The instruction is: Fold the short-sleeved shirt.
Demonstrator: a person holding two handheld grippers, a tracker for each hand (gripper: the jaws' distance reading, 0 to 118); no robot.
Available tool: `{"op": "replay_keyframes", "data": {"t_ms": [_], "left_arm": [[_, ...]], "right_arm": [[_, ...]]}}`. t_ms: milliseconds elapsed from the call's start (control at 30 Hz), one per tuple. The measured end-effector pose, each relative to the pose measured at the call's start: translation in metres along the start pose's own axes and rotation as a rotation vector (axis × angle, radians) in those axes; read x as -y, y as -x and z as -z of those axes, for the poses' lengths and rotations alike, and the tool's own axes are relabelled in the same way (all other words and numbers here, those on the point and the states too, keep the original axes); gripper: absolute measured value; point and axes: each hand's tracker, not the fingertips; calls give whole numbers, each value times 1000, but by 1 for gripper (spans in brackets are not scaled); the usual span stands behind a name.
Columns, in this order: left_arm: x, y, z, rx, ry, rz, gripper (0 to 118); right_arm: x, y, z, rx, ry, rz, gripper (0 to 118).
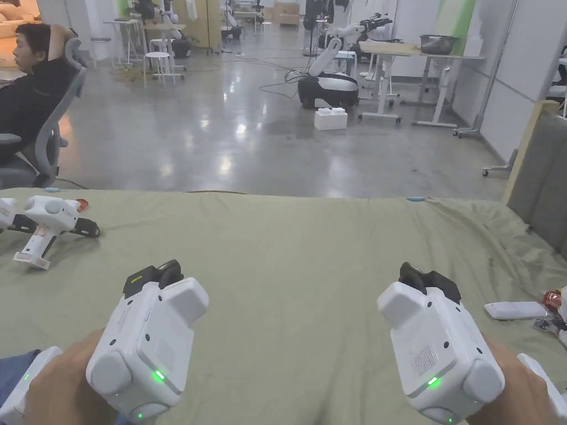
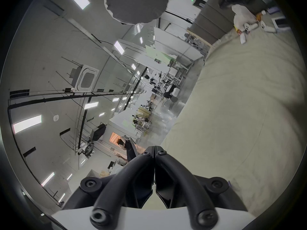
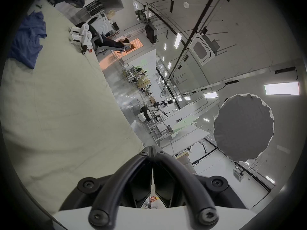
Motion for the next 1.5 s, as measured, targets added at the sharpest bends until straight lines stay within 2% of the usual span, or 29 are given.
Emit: {"op": "replay_keyframes", "data": {"t_ms": [67,100,200,267,300,400,533,633,800,900,1167,1367,1400,1433,1500], "left_arm": [[6,7,5,47,58,-140,0],[7,10,7,51,65,-237,0],[15,27,5,93,56,-602,0],[22,37,6,136,44,-876,0],[23,42,-4,140,15,-1014,0],[32,47,-9,111,-15,-1274,0],[41,50,-13,87,-24,-1392,0],[48,54,-14,81,0,-1359,0],[79,59,-22,88,113,-1227,0],[108,60,-27,134,185,-1218,0],[200,78,-68,142,460,-1221,0],[258,75,-68,240,654,-1202,0],[265,71,-66,276,681,-1201,5],[271,66,-63,287,725,-1184,23],[284,54,-55,310,803,-1159,75]], "right_arm": [[-1,-7,-3,-32,24,151,0],[-1,-13,-5,-56,35,272,0],[4,-31,-3,-124,103,726,0],[20,-25,11,-134,130,942,0],[23,-23,11,-132,129,1021,0],[24,-14,8,-90,134,1143,0],[19,-4,0,-52,118,1155,0],[18,-4,-1,-21,133,1162,0],[7,-5,-4,-31,123,1099,0],[4,-2,-1,-60,124,1093,0],[-6,21,6,-128,152,1044,0],[-17,37,9,-182,165,1010,0],[-19,40,10,-189,166,1007,0],[-20,42,10,-196,166,1003,0],[-22,46,10,-210,170,992,0]]}}
